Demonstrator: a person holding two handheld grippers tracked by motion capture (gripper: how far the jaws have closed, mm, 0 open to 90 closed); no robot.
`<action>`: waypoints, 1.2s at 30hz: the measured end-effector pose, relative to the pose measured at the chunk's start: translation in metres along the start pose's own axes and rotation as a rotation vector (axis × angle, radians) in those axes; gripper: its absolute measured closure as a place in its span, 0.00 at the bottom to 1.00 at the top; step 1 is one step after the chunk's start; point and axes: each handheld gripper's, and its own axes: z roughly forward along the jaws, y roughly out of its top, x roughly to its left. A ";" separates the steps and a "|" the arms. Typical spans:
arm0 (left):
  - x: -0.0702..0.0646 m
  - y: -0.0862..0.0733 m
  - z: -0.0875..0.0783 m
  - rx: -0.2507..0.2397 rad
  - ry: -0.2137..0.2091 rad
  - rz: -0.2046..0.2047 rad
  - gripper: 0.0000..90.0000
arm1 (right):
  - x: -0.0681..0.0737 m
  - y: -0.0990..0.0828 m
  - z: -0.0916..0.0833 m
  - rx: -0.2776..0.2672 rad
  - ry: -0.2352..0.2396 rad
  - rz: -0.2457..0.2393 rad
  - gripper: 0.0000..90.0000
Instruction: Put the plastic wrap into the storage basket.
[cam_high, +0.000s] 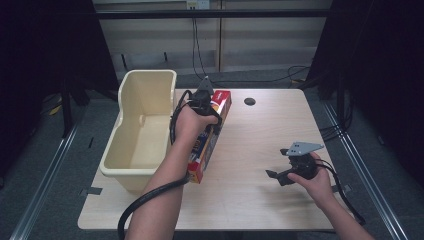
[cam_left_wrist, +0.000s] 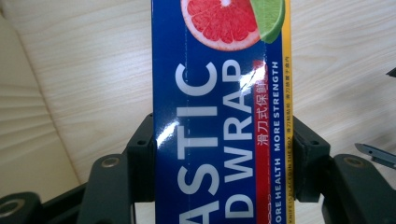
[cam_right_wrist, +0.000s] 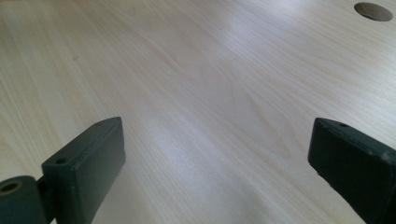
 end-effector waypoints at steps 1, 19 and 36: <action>0.000 0.000 0.000 0.000 0.000 0.000 0.46 | 0.000 0.000 0.000 0.000 0.000 0.000 0.04; 0.003 0.003 -0.042 0.001 -0.004 -0.016 0.46 | 0.001 0.000 0.000 0.003 0.018 0.009 0.03; 0.011 0.002 -0.073 -0.028 -0.011 -0.060 0.46 | 0.004 0.000 0.002 0.017 0.039 0.001 0.02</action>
